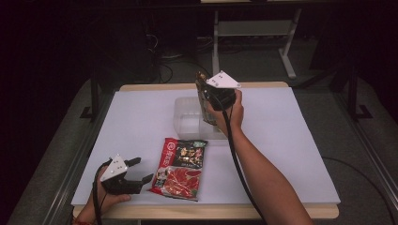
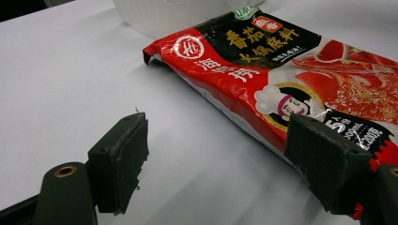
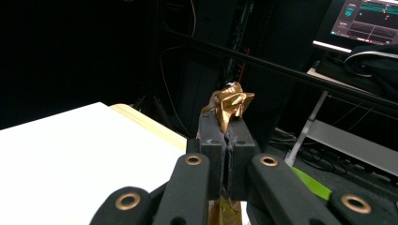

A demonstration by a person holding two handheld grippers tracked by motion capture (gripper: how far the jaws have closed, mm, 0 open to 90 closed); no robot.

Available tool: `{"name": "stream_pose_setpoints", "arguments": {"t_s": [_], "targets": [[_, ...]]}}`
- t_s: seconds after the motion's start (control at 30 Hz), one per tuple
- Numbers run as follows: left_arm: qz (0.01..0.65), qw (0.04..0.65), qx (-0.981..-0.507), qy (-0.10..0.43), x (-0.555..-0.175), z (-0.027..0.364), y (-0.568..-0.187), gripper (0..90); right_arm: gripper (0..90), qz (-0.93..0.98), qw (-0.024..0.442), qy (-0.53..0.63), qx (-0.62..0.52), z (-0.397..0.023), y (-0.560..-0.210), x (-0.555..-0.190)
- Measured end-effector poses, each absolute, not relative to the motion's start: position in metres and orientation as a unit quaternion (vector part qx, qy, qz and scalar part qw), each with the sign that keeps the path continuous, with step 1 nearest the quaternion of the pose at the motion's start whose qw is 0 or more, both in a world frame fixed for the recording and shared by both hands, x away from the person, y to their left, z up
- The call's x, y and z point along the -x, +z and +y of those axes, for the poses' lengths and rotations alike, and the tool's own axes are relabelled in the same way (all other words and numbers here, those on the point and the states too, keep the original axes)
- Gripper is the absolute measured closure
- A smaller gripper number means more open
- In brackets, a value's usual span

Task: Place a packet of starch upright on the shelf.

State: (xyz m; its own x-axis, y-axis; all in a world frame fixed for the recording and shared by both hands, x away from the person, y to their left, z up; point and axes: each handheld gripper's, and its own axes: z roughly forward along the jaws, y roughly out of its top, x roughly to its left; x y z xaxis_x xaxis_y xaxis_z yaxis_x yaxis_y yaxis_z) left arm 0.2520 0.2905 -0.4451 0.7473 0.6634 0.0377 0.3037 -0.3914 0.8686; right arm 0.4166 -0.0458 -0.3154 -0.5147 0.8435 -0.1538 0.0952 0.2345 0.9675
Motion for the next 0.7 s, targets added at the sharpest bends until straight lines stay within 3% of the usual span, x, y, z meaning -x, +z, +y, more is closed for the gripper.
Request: {"name": "stream_pose_setpoints", "arguments": {"t_s": [0.7], "targets": [[0.295,0.468,-0.813,0.183,-0.255,0.288,-0.445,21.6,87.4,0.688,0.344,0.524,-0.366,-0.033,-0.347,-0.438]]}}
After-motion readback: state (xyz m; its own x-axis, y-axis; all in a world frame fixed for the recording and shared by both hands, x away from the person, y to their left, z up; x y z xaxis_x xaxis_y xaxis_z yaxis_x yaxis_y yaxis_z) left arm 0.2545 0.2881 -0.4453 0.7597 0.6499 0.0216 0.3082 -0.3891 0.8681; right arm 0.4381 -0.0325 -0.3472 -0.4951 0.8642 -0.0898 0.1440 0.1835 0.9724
